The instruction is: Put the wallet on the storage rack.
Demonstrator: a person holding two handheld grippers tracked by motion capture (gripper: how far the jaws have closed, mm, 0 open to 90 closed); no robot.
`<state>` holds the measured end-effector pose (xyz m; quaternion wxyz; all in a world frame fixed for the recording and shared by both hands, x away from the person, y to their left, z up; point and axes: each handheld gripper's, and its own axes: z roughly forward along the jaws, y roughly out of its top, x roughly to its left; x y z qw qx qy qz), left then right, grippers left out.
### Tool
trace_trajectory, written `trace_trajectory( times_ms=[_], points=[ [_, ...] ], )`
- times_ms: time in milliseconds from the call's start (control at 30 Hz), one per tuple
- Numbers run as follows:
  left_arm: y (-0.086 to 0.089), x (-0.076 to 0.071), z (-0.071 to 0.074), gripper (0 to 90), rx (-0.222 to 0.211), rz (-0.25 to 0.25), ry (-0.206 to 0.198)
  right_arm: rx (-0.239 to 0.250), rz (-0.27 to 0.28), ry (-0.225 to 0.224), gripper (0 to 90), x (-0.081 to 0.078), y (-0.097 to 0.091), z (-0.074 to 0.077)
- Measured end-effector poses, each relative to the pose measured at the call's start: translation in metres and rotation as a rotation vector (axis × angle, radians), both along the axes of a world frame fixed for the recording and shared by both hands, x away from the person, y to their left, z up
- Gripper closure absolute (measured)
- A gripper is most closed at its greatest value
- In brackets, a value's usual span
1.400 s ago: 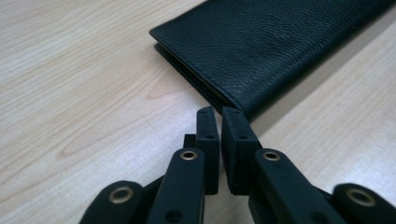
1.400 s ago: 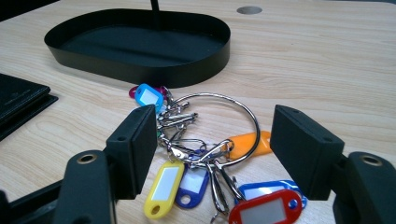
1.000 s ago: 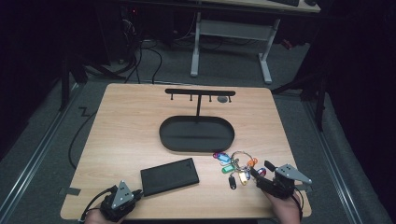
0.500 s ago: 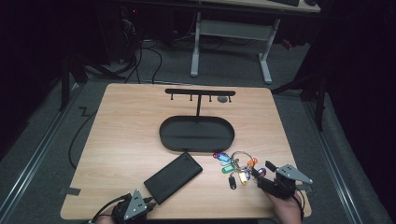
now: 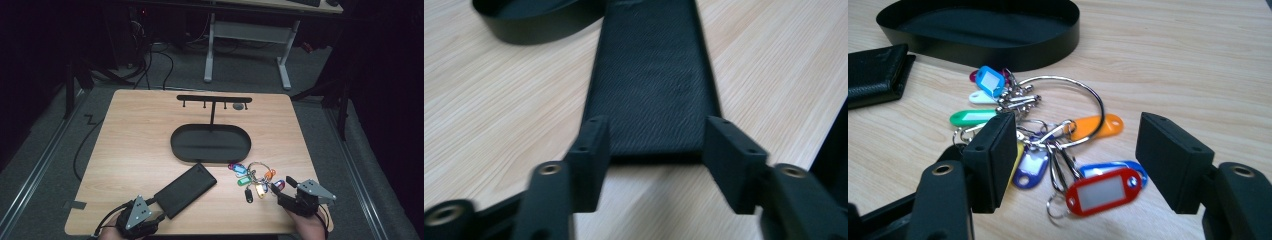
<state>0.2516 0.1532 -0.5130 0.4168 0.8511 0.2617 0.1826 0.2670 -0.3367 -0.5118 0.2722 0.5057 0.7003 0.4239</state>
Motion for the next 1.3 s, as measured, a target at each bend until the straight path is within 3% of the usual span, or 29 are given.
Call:
trace_trajectory(
  times_ms=[133, 267, 300, 367, 433, 500, 633, 867, 1200, 1300],
  points=[
    [-0.012, 0.005, 0.001, 37.9, -0.022, -0.036, -0.003, 0.006, -0.017, 0.002, 33.3, -0.004, -0.005, 0.0],
    [-0.028, 0.021, 0.009, 39.2, -0.042, -0.053, 0.003, 0.01, -0.03, 0.013, 33.4, -0.003, -0.007, -0.002],
    [-0.042, 0.03, 0.016, 40.5, -0.054, -0.074, -0.016, 0.01, -0.033, 0.012, 33.4, -0.003, -0.007, -0.002],
    [-0.053, 0.033, 0.015, 40.9, -0.042, -0.082, -0.029, 0.014, -0.042, 0.012, 33.4, -0.003, -0.006, -0.001],
    [-0.06, 0.029, 0.009, 42.2, 0.004, -0.099, -0.051, 0.015, -0.043, 0.003, 33.4, -0.005, -0.005, 0.0],
    [-0.061, 0.023, 0.0, 44.9, 0.076, -0.112, -0.071, 0.014, -0.04, -0.001, 33.4, -0.006, -0.004, 0.001],
    [-0.058, 0.017, -0.01, 46.6, 0.122, -0.114, -0.055, 0.023, -0.036, 0.01, 33.6, -0.005, -0.005, -0.002],
    [-0.058, 0.015, -0.013, 48.7, 0.148, -0.118, -0.101, 0.018, -0.027, 0.007, 33.6, -0.002, -0.001, -0.001],
    [-0.056, 0.011, -0.015, 49.1, 0.181, -0.117, -0.134, 0.026, -0.023, 0.015, 33.5, 0.0, 0.0, -0.002],
    [-0.057, 0.008, -0.018, 50.8, 0.191, -0.111, -0.169, 0.028, -0.023, 0.012, 33.6, 0.0, -0.001, -0.002]
  ],
)
